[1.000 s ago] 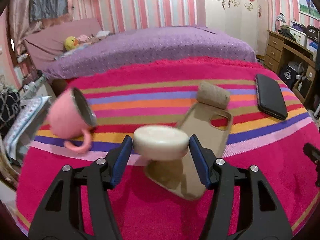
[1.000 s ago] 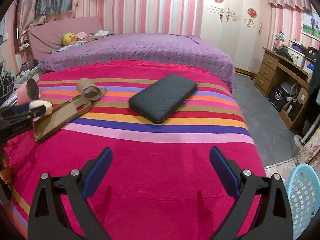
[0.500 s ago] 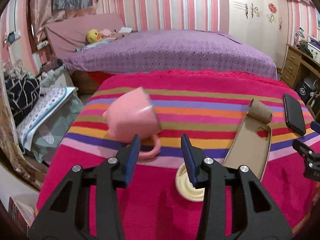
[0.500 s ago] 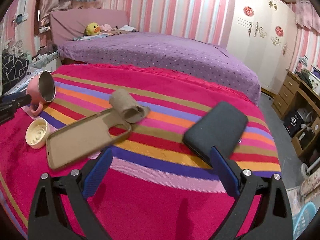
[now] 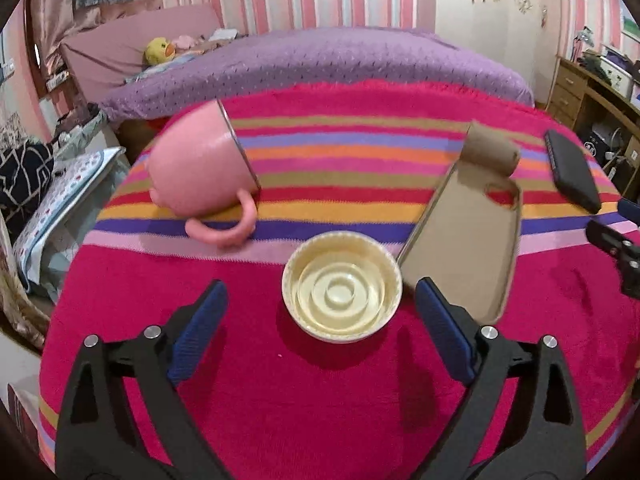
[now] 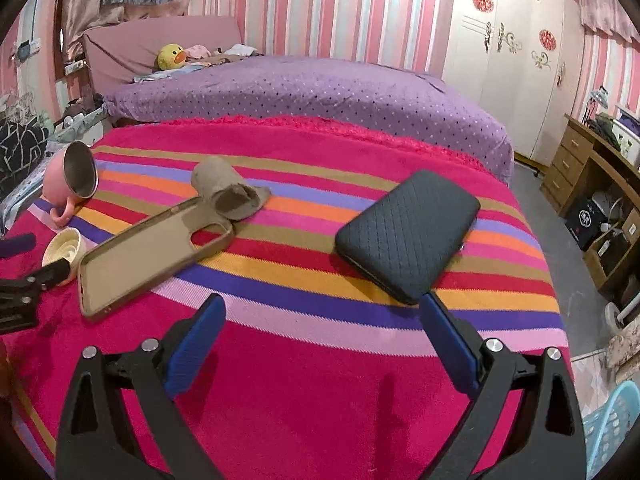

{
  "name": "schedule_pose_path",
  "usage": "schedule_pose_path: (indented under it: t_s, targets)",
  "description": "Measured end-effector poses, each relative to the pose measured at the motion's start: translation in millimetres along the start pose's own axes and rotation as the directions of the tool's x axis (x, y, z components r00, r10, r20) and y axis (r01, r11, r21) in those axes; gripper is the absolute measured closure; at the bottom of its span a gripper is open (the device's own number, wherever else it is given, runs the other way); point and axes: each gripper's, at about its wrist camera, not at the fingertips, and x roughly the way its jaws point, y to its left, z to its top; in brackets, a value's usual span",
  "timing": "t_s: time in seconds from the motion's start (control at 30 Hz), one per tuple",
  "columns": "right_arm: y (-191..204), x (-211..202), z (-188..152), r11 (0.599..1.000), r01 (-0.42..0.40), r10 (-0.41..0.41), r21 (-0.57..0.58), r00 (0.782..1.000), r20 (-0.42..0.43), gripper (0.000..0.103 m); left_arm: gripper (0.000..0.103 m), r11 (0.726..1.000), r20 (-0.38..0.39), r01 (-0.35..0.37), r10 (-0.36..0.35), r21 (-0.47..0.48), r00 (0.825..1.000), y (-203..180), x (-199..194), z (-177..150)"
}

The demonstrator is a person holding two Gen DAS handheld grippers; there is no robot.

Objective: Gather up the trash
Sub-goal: 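Lift the white lid with the left tool while the right tool reaches toward the cardboard tube, then grasp the brown cardboard tube with the right tool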

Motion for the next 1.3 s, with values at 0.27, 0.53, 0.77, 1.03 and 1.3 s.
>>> schedule_pose_path:
  t_s: [0.27, 0.53, 0.77, 1.03, 1.3]
  targets:
    - [6, 3, 4, 0.999, -0.016, 0.016, -0.029, 1.0, 0.0, 0.008, 0.042, 0.991, -0.024, 0.122, -0.123, -0.048, 0.992, 15, 6, 0]
    - [32, 13, 23, 0.994, -0.042, 0.045, -0.096, 0.999, 0.029, 0.008, 0.042, 0.994, 0.046, -0.02, 0.025, -0.105, 0.999, 41, -4, 16]
    - [49, 37, 49, 0.99, -0.077, 0.082, -0.118, 0.996, 0.04, 0.008, 0.042, 0.979, 0.081, -0.124, 0.138, -0.161, 0.987, 61, -10, 28]
    - [56, 62, 73, 0.981, -0.084, 0.092, -0.174, 0.995, 0.041, 0.024, 0.042, 0.972, 0.087, -0.157, 0.174, -0.172, 0.981, 68, -12, 35]
    - [64, 74, 80, 0.968, -0.101, 0.108, -0.231, 0.994, 0.018, 0.032, 0.042, 0.977, 0.112, -0.149, 0.167, -0.153, 0.98, 60, -19, 38]
